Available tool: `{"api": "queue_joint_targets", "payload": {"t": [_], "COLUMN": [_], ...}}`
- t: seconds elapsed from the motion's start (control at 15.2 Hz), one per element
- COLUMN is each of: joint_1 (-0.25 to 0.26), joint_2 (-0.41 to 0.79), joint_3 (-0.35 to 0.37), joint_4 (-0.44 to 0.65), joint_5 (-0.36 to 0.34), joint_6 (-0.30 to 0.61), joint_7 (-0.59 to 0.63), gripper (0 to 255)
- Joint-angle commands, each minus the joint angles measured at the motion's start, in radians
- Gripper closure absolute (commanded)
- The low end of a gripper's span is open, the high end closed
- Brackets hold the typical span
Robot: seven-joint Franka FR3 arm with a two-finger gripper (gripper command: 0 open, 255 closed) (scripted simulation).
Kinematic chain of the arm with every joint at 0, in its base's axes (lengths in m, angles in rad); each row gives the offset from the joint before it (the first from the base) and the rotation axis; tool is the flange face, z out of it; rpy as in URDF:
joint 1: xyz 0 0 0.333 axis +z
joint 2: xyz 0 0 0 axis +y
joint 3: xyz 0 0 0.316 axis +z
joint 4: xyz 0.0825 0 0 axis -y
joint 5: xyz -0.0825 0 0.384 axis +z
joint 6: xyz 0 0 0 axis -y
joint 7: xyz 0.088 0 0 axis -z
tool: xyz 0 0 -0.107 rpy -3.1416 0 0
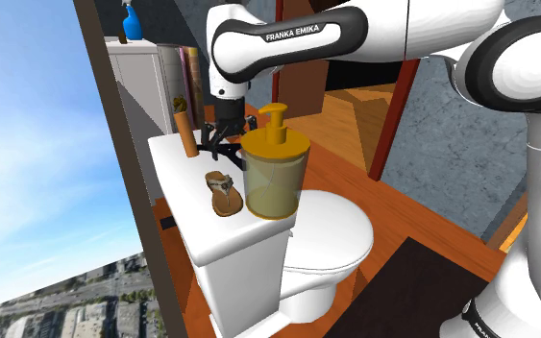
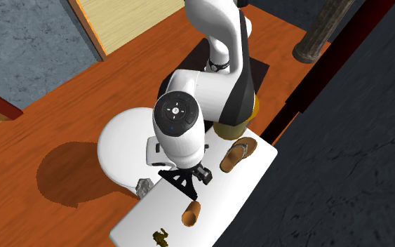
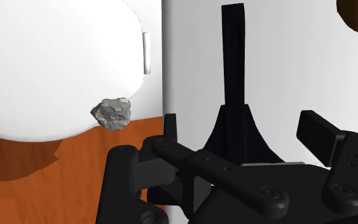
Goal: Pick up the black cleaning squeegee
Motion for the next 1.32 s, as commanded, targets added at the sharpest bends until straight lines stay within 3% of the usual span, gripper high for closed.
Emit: {"api": "queue_joint_targets", "payload": {"t": [0.0,0.59,1.25], "joint_1": [-0.001,0.0,0.009], "joint_2": [-0.001,-0.002,0.007], "joint_3": [0.0,0.0,0.002], "joint_4": [-0.005,-0.007,0.142], "joint_5": [0.0,0.0,-0.001], "joint_6": [0.005,0.006,-0.134], "joint_7": [0.0,0.001,0.001], "gripper": [255,255,255]}}
